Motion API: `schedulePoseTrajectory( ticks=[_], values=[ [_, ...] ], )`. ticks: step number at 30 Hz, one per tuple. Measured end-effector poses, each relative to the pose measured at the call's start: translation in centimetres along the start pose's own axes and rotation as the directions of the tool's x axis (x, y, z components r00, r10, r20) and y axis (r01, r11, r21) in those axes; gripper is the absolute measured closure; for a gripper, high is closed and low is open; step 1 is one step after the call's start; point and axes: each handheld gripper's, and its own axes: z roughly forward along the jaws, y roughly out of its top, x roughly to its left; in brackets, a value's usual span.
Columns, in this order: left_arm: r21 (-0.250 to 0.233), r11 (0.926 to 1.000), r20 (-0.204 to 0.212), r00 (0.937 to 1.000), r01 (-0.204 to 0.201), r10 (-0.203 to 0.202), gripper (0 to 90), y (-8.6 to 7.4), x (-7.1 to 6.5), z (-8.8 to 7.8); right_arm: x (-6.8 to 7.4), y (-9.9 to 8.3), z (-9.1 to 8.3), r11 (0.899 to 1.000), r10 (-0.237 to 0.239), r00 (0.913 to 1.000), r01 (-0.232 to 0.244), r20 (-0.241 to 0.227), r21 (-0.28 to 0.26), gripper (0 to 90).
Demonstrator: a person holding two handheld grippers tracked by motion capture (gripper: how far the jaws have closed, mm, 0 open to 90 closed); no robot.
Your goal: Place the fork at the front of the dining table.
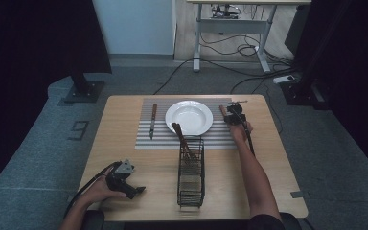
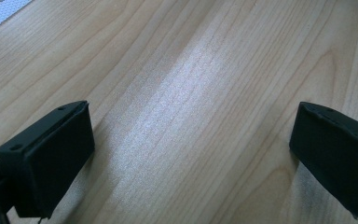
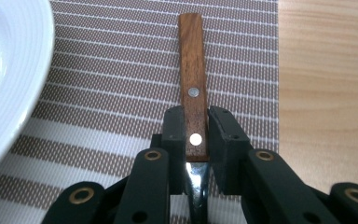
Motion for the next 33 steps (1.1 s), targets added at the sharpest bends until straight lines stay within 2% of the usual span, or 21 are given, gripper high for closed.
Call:
schedulePoseTrajectory(
  ticks=[5,9,11,12,16,22,24,25,27,29,31,33],
  values=[
    [0.000,1.0000,0.000,1.0000,0.000,0.000,0.0,0.0,0.0,0.0,-0.2,0.1,0.4,0.999,0.041,0.9991,-0.041,-0.008,-0.021,76.5],
    [0.000,1.0000,0.000,1.0000,0.000,0.000,0.0,0.0,0.0,0.0,-0.3,0.1,0.5,0.998,0.050,0.9986,-0.050,-0.018,-0.025,75.8],
    [0.000,1.0000,0.000,1.0000,0.000,0.000,0.0,0.0,0.0,0.0,-0.4,0.0,0.4,0.997,0.065,0.9972,-0.066,-0.037,-0.029,68.4],
    [0.000,1.0000,0.000,1.0000,0.000,0.000,0.0,0.0,0.0,0.0,-0.4,0.0,0.4,0.997,0.065,0.9972,-0.066,-0.037,-0.029,68.4],
    [0.000,1.0000,0.000,1.0000,0.000,0.000,0.0,0.0,0.0,0.0,-0.7,0.1,-0.6,0.993,0.102,0.9909,-0.106,-0.088,-0.045,63.4],
    [0.000,1.0000,-0.001,1.0000,0.000,0.000,0.0,0.0,0.0,0.0,-1.0,-0.1,-2.4,0.993,0.087,0.9912,-0.094,-0.099,-0.067,60.3],
    [0.000,1.0000,0.000,1.0000,0.000,0.000,0.0,0.0,0.0,0.0,-1.3,-0.7,-3.1,0.996,0.072,0.9921,-0.077,-0.103,-0.048,57.3],
    [0.000,1.0000,-0.001,1.0000,0.000,0.000,0.0,0.0,0.0,0.0,-1.4,-1.0,-3.4,0.995,0.070,0.9925,-0.076,-0.100,-0.063,57.3],
    [0.000,1.0000,0.000,1.0000,0.000,0.000,0.0,0.0,0.0,0.0,-1.6,-1.4,-3.9,0.995,0.071,0.9920,-0.077,-0.105,-0.057,55.6],
    [0.000,1.0000,-0.001,1.0000,0.000,0.000,0.0,0.0,0.0,0.0,-1.8,-1.9,-4.2,0.997,0.062,0.9906,-0.068,-0.122,-0.047,55.7],
    [0.000,1.0000,-0.001,1.0000,0.000,0.000,0.0,0.0,0.0,0.0,-1.9,-2.4,-4.5,0.997,0.053,0.9919,-0.059,-0.115,-0.049,55.5],
    [0.000,1.0000,-0.001,1.0000,0.000,0.000,0.0,0.0,0.0,0.0,-1.9,-2.8,-4.5,0.998,0.047,0.9911,-0.051,-0.125,-0.028,55.1]
  ],
)
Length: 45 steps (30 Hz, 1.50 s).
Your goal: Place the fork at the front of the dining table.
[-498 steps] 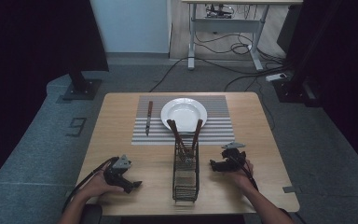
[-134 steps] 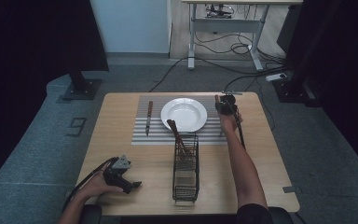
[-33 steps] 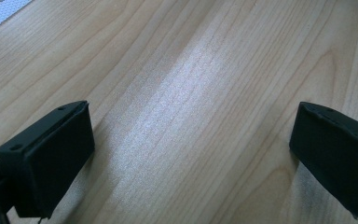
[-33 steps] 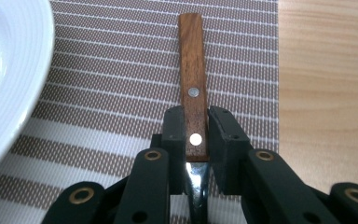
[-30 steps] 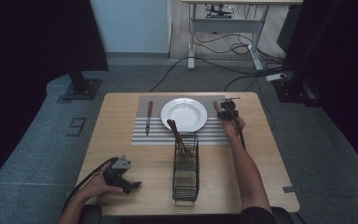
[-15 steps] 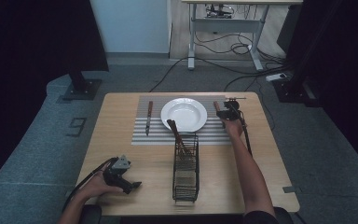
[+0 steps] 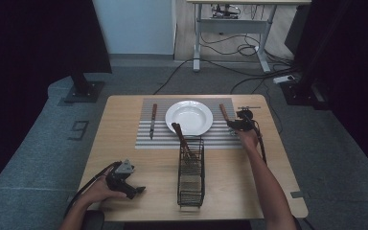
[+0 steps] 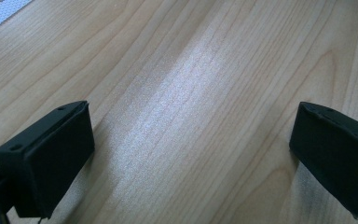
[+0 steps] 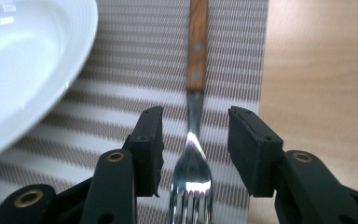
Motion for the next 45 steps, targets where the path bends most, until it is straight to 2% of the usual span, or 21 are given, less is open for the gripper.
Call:
schedulePoseTrajectory(
  ticks=[3,5,7,9,13,15,45],
  values=[
    [-0.001,1.0000,0.000,1.0000,0.000,0.000,0.0,0.0,0.0,0.0,-0.1,-0.5,-0.1,1.000,-0.010,0.9999,0.010,0.008,-0.003,55.9],
    [0.000,1.0000,0.001,1.0000,0.000,0.000,0.0,0.0,0.0,0.0,-0.1,-0.9,-0.1,1.000,-0.004,1.0000,0.004,-0.002,0.005,55.8],
    [-0.001,1.0000,0.001,1.0000,0.000,0.000,0.0,0.0,0.0,0.0,0.0,-1.2,0.0,0.999,-0.015,0.9999,0.016,-0.006,0.037,55.6],
    [0.000,1.0000,0.000,1.0000,0.000,0.000,0.0,0.0,0.0,0.0,0.2,-1.5,0.1,0.999,-0.020,0.9997,0.020,-0.013,0.043,55.9],
    [-0.001,1.0000,0.000,1.0000,0.000,0.000,0.0,0.0,0.0,0.0,0.4,-1.8,0.2,0.999,-0.028,0.9995,0.028,-0.017,0.036,56.4],
    [0.000,1.0000,0.000,1.0000,0.001,-0.001,0.0,0.0,0.0,0.0,0.5,-1.9,0.2,0.999,-0.016,0.9995,0.017,-0.029,0.035,56.4],
    [0.000,1.0000,0.000,1.0000,0.001,-0.001,0.0,-0.1,-0.1,-0.1,0.7,-2.1,0.1,0.999,-0.015,0.9988,0.016,-0.047,0.031,56.0]
  ],
)
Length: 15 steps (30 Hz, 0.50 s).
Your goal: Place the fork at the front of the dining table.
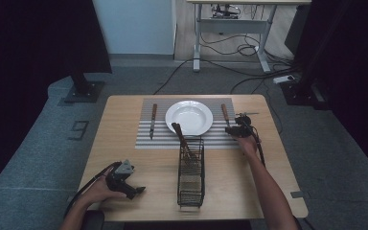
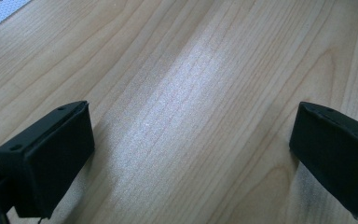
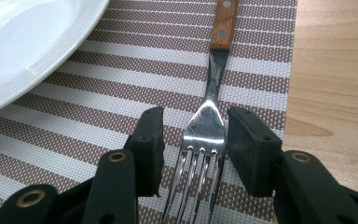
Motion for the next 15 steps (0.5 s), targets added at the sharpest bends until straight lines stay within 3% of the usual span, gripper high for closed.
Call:
schedulePoseTrajectory(
  ticks=[8,15],
  values=[
    [0.000,1.0000,0.001,1.0000,-0.001,0.001,0.0,0.0,0.0,0.0,-0.3,0.0,-0.3,1.000,0.002,0.9999,-0.002,0.016,-0.013,53.2],
    [0.000,1.0000,0.001,1.0000,-0.001,0.001,0.0,0.0,0.0,0.0,0.1,0.4,-2.0,0.998,0.007,0.9996,-0.005,0.027,-0.065,49.6]
  ],
)
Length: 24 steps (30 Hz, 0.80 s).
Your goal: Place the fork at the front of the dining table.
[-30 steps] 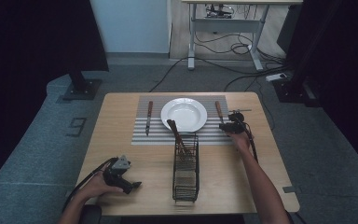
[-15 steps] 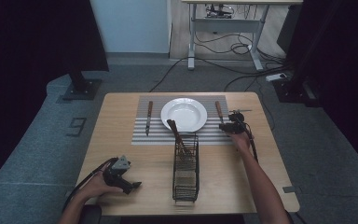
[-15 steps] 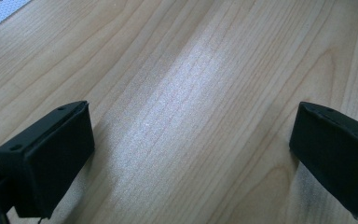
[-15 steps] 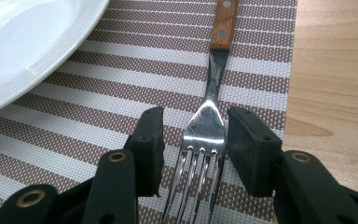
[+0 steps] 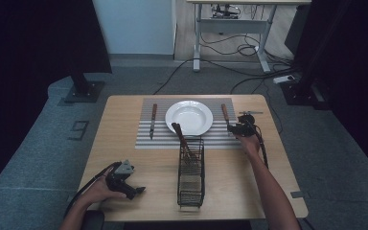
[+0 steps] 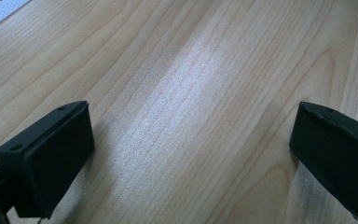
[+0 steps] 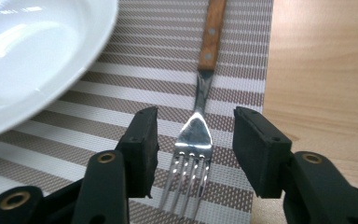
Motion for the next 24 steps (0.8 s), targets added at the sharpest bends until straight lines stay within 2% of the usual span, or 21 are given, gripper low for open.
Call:
schedulePoseTrajectory(
  ticks=[4,6,13,14,15,17,18,19,24],
  values=[
    [0.000,1.0000,0.000,1.0000,0.000,0.000,0.0,0.0,0.0,0.0,0.9,0.4,-1.3,0.999,-0.017,0.9998,0.016,-0.010,-0.033,47.6],
    [0.000,1.0000,0.000,1.0000,0.000,0.000,0.0,0.0,0.0,0.0,1.4,0.2,-2.0,0.997,-0.035,0.9993,0.034,-0.013,-0.066,47.5],
    [0.001,1.0000,0.001,1.0000,-0.001,0.001,0.0,0.0,0.0,0.0,2.5,-0.5,-4.1,0.995,-0.080,0.9960,0.077,-0.040,-0.067,46.2],
    [0.000,1.0000,0.000,1.0000,-0.001,0.001,0.0,0.0,0.0,0.0,2.6,-0.7,-4.6,0.993,-0.090,0.9952,0.087,-0.039,-0.085,46.4],
    [0.000,1.0000,0.001,1.0000,-0.001,0.001,0.0,0.0,0.0,0.0,2.9,-1.1,-5.5,0.992,-0.104,0.9931,0.100,-0.053,-0.079,45.9],
    [0.000,1.0000,0.000,1.0000,-0.001,0.001,0.0,0.0,0.0,0.0,3.1,-1.3,-5.9,0.991,-0.112,0.9919,0.107,-0.061,-0.075,45.8],
    [0.000,1.0000,0.000,1.0000,0.000,0.000,0.0,0.0,0.0,0.0,3.4,-1.7,-6.7,0.989,-0.119,0.9903,0.112,-0.071,-0.098,46.2],
    [0.000,1.0000,0.001,1.0000,-0.001,0.001,0.0,0.0,0.0,0.0,3.5,-1.8,-7.0,0.989,-0.123,0.9893,0.115,-0.079,-0.097,46.2],
    [0.000,1.0000,0.001,1.0000,-0.001,0.001,0.0,0.0,0.0,0.0,4.5,-2.9,-8.8,0.982,-0.165,0.9800,0.153,-0.111,-0.111,45.4]
  ],
)
